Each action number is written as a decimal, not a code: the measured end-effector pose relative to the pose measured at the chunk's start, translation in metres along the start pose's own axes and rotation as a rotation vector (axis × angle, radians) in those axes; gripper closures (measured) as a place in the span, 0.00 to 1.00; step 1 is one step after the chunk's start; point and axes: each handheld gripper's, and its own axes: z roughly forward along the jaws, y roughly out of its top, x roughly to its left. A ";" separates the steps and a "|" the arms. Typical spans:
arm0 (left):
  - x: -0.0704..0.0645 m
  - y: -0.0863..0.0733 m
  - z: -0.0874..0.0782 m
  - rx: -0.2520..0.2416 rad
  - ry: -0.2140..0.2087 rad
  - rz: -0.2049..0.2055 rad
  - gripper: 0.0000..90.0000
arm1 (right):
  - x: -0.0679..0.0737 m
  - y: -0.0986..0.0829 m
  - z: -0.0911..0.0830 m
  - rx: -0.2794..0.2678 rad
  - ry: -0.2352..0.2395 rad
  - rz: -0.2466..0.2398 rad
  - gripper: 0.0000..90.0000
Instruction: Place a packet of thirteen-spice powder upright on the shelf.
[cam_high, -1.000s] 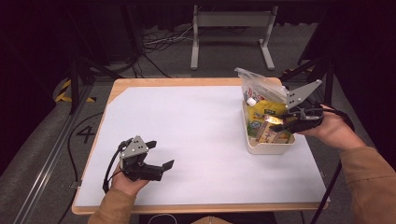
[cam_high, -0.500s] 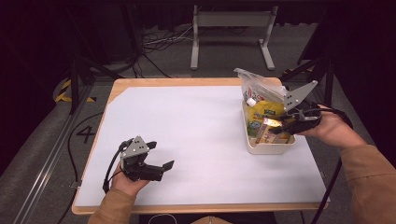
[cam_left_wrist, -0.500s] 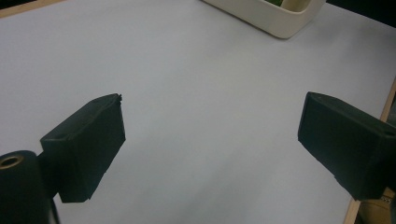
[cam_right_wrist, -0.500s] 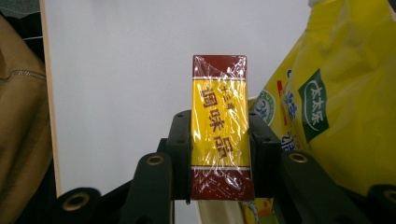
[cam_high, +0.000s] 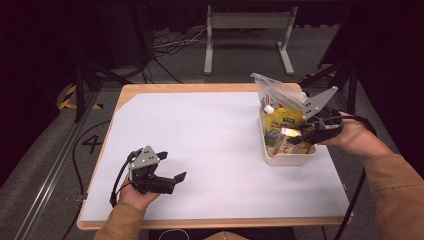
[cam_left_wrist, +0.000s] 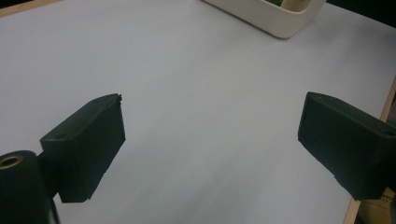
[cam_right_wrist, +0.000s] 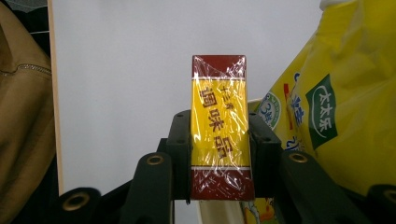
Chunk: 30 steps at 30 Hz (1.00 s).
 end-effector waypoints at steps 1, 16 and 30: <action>0.000 0.000 0.000 0.000 0.000 0.000 0.09 | 0.001 0.000 0.000 0.000 -0.002 0.000 0.75; 0.001 0.000 0.000 0.003 -0.005 0.002 0.09 | 0.004 0.002 0.002 0.033 0.006 -0.031 0.76; 0.001 -0.001 -0.001 0.006 0.001 -0.004 0.09 | 0.003 -0.006 0.028 0.090 -0.013 -0.026 0.75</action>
